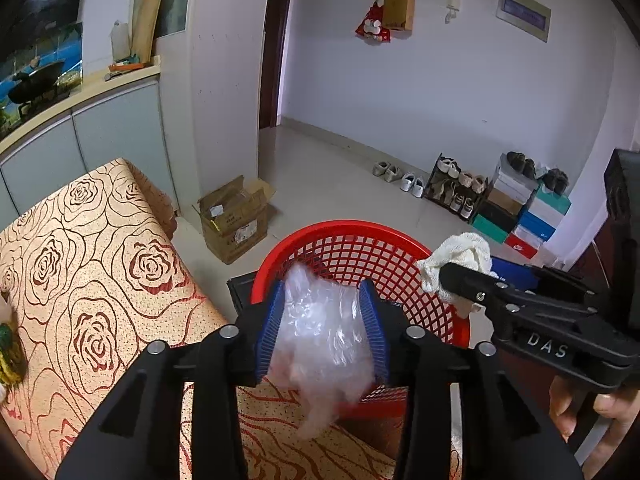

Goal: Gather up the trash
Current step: 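Open both tools to drop the clear bag and mesh net into the basket, then move both tools back over the table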

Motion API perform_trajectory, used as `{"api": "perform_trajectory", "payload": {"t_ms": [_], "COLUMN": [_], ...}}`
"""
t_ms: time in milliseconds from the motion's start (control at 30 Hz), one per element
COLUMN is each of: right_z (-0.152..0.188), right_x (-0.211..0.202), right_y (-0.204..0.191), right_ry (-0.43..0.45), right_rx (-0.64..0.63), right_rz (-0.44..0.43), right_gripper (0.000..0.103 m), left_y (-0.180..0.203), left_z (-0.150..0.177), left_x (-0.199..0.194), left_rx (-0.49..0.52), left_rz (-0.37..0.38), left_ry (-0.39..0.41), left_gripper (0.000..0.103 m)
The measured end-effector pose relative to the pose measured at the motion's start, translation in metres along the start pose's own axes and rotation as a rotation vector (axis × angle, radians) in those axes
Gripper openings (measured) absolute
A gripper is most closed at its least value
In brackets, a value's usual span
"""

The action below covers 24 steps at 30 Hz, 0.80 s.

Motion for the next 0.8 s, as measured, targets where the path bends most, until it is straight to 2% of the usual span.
{"api": "perform_trajectory", "payload": {"t_ms": [133, 200, 233, 800], "right_z": [0.000, 0.000, 0.000, -0.007], "right_x": [0.002, 0.000, -0.001, -0.031], "right_y": [0.001, 0.002, 0.002, -0.014], "right_ry": [-0.002, 0.007, 0.014, 0.106], "right_rx": [0.015, 0.024, 0.024, -0.003], "right_rz": [-0.014, -0.020, -0.019, -0.026], "right_gripper": [0.059, 0.067, 0.068, 0.068], "left_y": [0.000, -0.001, -0.003, -0.025], "left_z": [-0.003, -0.004, -0.005, -0.008], "left_x": [-0.005, -0.009, -0.011, -0.067], "left_rx": [-0.001, -0.004, -0.007, -0.030], "left_rz": [-0.001, -0.005, -0.007, -0.153], "left_ry": [0.015, 0.026, 0.032, 0.151], "left_gripper": [0.049, 0.052, 0.053, 0.063]}}
Point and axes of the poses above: each gripper's, at about its wrist camera, not at the fingertips, and x roughly the way its jaws point, y to its right, z to its underside, the point moved 4 cm from there along x, roughly the way its jaws point, and after that the axes turned 1 degree about -y, right-handed, at the moved point
